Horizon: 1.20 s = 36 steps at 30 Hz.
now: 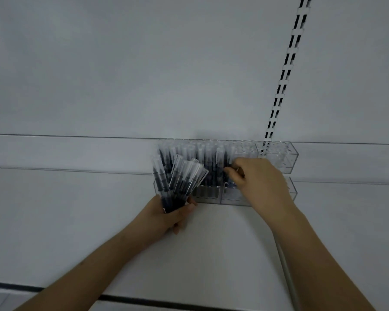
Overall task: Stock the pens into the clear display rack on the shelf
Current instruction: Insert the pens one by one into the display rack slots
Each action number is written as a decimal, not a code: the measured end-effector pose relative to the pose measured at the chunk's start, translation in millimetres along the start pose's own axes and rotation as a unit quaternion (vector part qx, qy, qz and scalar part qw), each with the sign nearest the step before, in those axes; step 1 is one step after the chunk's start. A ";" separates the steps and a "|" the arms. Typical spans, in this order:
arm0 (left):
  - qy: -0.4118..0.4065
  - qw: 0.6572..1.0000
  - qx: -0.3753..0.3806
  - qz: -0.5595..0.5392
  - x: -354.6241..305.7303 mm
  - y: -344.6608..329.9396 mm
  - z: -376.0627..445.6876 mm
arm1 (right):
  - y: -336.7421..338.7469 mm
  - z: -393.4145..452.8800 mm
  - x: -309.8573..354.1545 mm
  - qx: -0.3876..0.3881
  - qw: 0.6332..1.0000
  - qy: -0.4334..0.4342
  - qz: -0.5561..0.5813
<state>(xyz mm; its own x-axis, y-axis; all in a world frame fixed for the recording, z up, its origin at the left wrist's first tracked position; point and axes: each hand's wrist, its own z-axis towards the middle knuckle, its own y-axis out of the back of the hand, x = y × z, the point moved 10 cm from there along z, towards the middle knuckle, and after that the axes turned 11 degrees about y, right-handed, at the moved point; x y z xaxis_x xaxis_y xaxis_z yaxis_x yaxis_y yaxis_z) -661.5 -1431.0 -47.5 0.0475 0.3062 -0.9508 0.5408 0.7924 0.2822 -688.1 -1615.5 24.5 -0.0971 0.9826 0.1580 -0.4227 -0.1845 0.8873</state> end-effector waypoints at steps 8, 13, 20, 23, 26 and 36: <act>0.021 0.998 -0.055 -0.004 -0.4 -4.5 -1.7 | 28.5 -6.1 -6.6 -0.031 0.999 -0.022 0.036; -0.006 0.999 -0.051 -0.018 -18.1 -23.3 -5.9 | 28.8 -4.5 15.2 -0.010 0.970 0.007 0.243; -0.009 0.998 -0.053 -0.028 -22.4 -44.1 -7.6 | 3.1 -12.5 20.3 0.032 0.940 0.013 0.339; 0.005 0.996 -0.066 -0.052 -18.4 -42.1 -10.6 | -3.4 -15.0 13.6 0.051 0.904 -0.020 0.424; 0.018 0.992 -0.094 -0.082 -13.7 -35.4 -12.0 | 13.6 -17.5 1.3 -0.035 0.862 -0.046 0.504; 0.033 0.991 -0.109 -0.071 -5.7 -32.8 -8.7 | 44.5 -19.8 -8.6 -0.153 0.945 0.071 0.279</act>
<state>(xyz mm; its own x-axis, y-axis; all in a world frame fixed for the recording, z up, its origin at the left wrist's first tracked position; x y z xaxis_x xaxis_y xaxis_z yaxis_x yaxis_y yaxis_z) -686.8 -1454.1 -50.2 -0.0743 0.2119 -0.9745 0.3432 0.9229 0.1745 -723.9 -1632.5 54.1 -0.4926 0.7219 0.4860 -0.5089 -0.6920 0.5120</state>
